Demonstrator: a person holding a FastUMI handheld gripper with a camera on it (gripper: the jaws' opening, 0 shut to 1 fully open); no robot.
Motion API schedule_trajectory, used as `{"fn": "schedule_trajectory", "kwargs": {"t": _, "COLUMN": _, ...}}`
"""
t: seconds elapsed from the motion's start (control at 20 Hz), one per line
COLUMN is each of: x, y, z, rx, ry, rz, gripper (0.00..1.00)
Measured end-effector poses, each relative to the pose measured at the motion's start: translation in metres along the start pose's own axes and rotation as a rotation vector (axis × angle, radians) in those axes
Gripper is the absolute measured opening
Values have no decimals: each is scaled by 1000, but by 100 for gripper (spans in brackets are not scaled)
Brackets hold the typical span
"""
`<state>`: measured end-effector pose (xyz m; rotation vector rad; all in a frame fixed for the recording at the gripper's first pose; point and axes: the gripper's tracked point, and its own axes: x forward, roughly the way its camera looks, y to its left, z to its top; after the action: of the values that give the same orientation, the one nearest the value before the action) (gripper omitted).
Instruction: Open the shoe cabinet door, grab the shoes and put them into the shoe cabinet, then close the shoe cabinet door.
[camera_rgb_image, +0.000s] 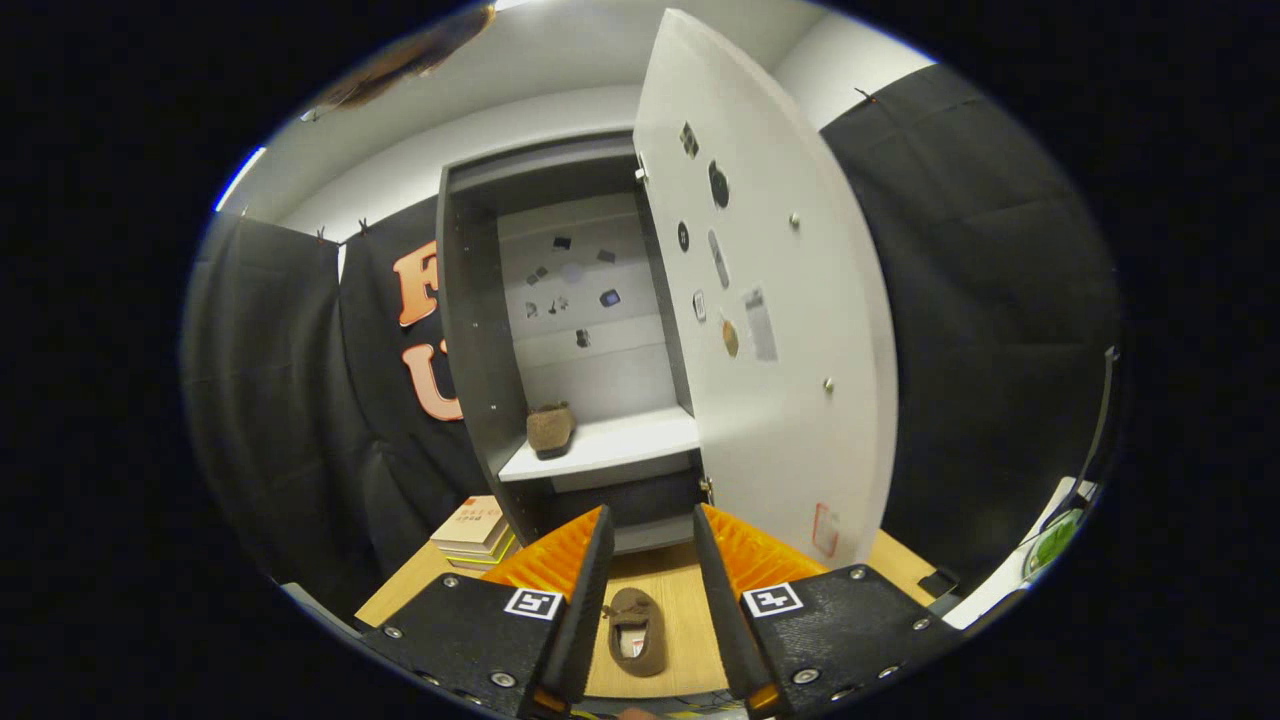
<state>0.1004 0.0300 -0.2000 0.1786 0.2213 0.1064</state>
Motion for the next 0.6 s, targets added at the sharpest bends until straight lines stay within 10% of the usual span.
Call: {"fn": "schedule_trajectory", "kwargs": {"t": 0.6, "x": 75, "y": 26, "z": -164, "rx": -15, "ry": 94, "rz": -50, "gripper": 71}}
